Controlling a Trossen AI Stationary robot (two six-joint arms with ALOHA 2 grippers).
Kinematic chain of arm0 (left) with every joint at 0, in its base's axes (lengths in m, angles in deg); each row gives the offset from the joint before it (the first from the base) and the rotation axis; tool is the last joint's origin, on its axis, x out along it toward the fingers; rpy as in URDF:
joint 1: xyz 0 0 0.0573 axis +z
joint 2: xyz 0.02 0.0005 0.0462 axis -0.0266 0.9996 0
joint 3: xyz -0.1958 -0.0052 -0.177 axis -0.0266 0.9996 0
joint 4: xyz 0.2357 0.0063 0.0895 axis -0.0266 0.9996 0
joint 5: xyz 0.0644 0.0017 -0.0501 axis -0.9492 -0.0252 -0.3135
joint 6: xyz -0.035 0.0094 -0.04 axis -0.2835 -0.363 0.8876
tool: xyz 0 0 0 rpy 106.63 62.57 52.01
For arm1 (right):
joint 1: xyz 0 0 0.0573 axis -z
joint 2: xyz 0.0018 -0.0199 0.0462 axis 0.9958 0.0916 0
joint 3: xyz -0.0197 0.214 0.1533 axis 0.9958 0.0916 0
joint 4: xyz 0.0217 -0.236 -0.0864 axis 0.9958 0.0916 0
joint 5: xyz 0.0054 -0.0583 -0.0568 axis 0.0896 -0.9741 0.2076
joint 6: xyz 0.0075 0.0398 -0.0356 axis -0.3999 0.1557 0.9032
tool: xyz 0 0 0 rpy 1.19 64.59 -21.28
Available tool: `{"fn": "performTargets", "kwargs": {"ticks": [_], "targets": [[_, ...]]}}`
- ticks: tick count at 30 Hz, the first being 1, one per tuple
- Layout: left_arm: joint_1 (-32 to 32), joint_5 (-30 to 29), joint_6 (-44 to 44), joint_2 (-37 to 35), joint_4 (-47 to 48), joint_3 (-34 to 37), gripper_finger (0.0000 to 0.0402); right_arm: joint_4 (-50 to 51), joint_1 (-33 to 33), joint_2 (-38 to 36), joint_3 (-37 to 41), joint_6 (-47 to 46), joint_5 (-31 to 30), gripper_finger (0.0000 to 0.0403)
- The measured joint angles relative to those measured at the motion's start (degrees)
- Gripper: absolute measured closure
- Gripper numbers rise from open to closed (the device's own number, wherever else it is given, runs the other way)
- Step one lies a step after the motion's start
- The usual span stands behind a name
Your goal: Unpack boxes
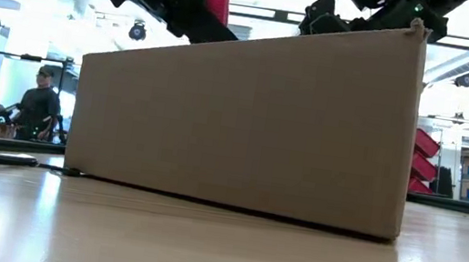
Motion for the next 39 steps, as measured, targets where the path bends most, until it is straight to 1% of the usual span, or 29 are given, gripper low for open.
{"fn": "performTargets", "kwargs": {"ticks": [12, 25, 39], "targets": [[1.9, -2.5, -1.1, -4.9, 6.0, 0.0, 0.0369, -0.1, 0.0, 0.0, 0.1, 0.0, 1.2, 0.0403], [3.7, -1.7, -1.5, -4.8, 8.0, 0.0, 0.0369, -0.5, 0.0, 0.0, 0.1, 0.0, 1.9, 0.0403], [4.3, -2.4, -2.7, -5.5, 7.2, 0.9, 0.0369, -0.7, 0.0, 0.0, 0.1, 0.0, 2.8, 0.0403]]}}
